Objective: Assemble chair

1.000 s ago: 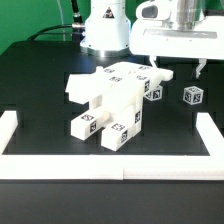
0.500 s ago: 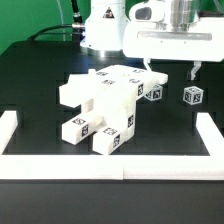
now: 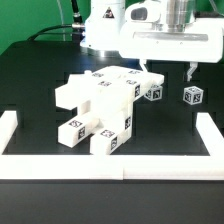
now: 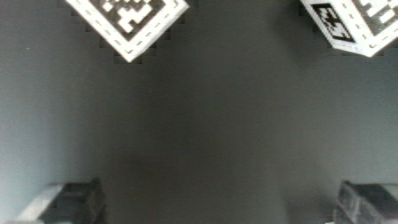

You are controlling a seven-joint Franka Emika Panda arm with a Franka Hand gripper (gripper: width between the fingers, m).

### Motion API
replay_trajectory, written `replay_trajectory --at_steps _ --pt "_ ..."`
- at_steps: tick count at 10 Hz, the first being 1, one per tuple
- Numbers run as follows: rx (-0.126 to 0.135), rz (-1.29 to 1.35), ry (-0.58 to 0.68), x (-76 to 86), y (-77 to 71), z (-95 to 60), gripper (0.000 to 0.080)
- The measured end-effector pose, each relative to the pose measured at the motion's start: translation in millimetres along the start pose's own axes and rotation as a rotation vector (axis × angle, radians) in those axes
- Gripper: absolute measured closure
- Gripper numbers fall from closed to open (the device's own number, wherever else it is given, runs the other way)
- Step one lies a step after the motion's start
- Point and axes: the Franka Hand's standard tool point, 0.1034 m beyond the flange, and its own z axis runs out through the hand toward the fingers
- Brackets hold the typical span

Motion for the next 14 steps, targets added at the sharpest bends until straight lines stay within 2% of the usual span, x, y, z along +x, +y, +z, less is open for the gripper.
replay_trajectory --at_steps 2,7,11,14 --pt "-0.001 0.004 0.0 -0.3 0.0 0.1 0.015" --pt "0.003 0.129 -0.007 -32.8 -43.6 -1.2 0.015" --pt "0.003 0.132 -0.007 -33.5 -45.0 -0.7 0.015" --pt "-0.029 -0.013 -0.001 -46.6 -57.4 3.6 0.015"
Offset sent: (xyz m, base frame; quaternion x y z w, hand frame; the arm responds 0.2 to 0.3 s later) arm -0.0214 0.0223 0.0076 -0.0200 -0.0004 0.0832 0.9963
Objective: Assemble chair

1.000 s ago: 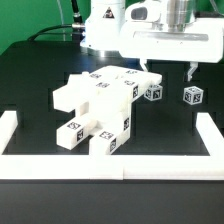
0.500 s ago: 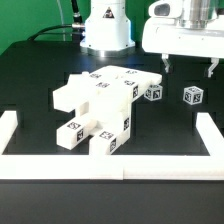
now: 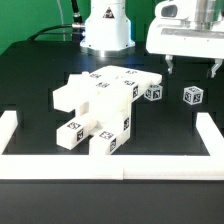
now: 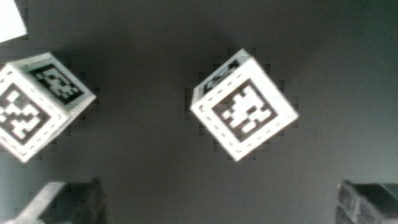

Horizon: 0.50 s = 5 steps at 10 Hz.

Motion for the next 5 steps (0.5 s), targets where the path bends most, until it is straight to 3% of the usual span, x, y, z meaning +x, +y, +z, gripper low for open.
replay_trajectory --at_steps 3,5 --pt "0.007 -0.14 0.005 -3.0 -11.5 3.4 0.015" --pt "0.006 -0.136 0.003 -3.0 -10.3 3.9 0.015"
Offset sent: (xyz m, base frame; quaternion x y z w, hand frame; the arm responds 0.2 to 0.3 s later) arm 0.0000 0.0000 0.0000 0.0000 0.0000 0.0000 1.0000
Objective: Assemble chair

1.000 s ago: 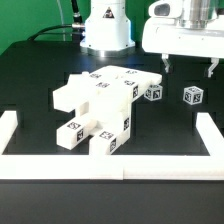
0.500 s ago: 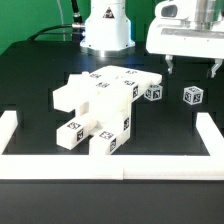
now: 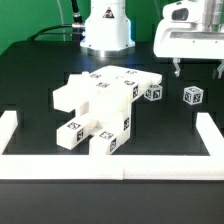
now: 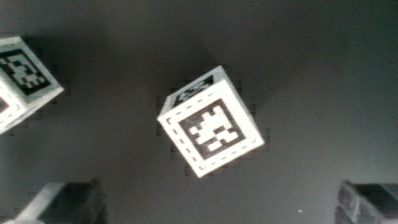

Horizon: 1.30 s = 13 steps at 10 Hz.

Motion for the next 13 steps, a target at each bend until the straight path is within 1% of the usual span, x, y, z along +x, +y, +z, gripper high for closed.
replay_trajectory --at_steps 2,4,6,10,13 --pt "0.0 -0.017 0.005 0.4 -0.2 1.9 0.015" --pt "-0.012 -0.059 0.005 3.2 0.0 16.2 0.015" --pt "-0.016 -0.079 0.004 8.2 3.7 20.5 0.015" --pt "-0.026 -0.086 -0.001 0.9 1.9 33.4 0.015" --pt "-0.027 -0.086 0.002 -1.7 3.5 36.9 0.015"
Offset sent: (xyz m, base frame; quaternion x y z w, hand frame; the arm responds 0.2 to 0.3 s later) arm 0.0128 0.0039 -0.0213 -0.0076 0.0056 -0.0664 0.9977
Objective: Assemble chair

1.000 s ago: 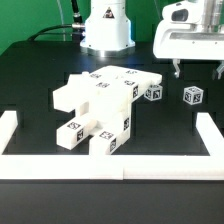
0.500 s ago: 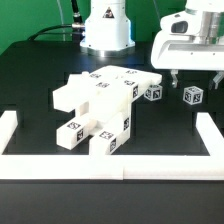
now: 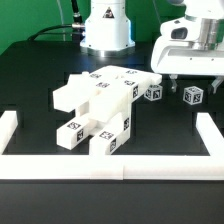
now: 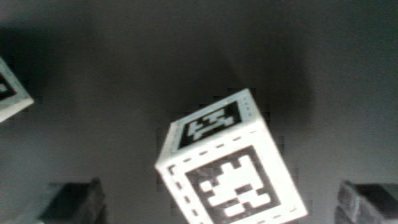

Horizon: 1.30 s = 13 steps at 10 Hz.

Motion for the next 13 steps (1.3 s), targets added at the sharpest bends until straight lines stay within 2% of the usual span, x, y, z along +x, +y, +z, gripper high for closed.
replay_trajectory --at_steps 5,7,8,13 --pt "-0.004 -0.006 -0.004 -3.9 -0.8 7.7 0.015" --pt "-0.006 -0.007 -0.005 -4.4 -0.5 9.7 0.0413" --pt "-0.006 -0.008 -0.004 -4.2 -0.6 9.7 0.0513" --pt "-0.005 -0.01 -0.002 -2.1 2.3 7.0 0.0512"
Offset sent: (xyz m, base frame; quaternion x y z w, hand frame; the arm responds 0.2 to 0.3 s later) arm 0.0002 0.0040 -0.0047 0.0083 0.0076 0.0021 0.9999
